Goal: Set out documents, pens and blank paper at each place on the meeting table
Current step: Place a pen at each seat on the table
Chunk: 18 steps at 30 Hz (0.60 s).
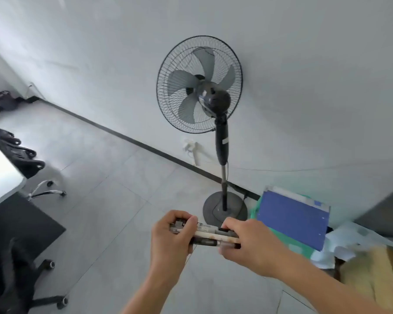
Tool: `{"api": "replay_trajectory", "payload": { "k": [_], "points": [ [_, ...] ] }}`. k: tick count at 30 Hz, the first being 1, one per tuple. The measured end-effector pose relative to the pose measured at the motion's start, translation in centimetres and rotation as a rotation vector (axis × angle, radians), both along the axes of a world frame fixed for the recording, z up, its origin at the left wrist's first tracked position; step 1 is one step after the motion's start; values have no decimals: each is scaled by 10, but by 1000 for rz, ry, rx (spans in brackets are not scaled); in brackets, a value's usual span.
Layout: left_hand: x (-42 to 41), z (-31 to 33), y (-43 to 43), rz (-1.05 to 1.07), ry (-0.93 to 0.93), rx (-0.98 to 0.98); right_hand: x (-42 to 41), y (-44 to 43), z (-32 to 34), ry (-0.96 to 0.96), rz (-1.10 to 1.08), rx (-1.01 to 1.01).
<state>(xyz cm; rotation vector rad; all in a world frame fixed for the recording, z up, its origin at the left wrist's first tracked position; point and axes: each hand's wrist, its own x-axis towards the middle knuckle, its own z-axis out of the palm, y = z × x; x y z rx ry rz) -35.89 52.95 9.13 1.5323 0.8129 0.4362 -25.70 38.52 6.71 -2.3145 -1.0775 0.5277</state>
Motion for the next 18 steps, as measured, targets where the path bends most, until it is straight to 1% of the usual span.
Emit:
{"api": "replay_trajectory", "payload": {
  "k": [4,8,10,13,15,17,18],
  "points": [
    [-60,-2,68,114,-29,57,-40,78,-5,158,60,64],
    [-107,-7,121,207,-15,111,-77,152,-6,291,150,88],
    [-125,-14,146,253,5,157,-90,187,-8,305,221,72],
    [-143,-23,184,343,12,158,-100,239,-10,261,352,16],
    [-150,-23,210,411,-52,68,-102,275,-15,304,405,-14],
    [-153,-24,241,478,-174,-102,-102,314,-21,422,416,-15],
    [-151,-24,259,503,-210,-156,-101,336,-25,478,422,-18]
  ]
}}
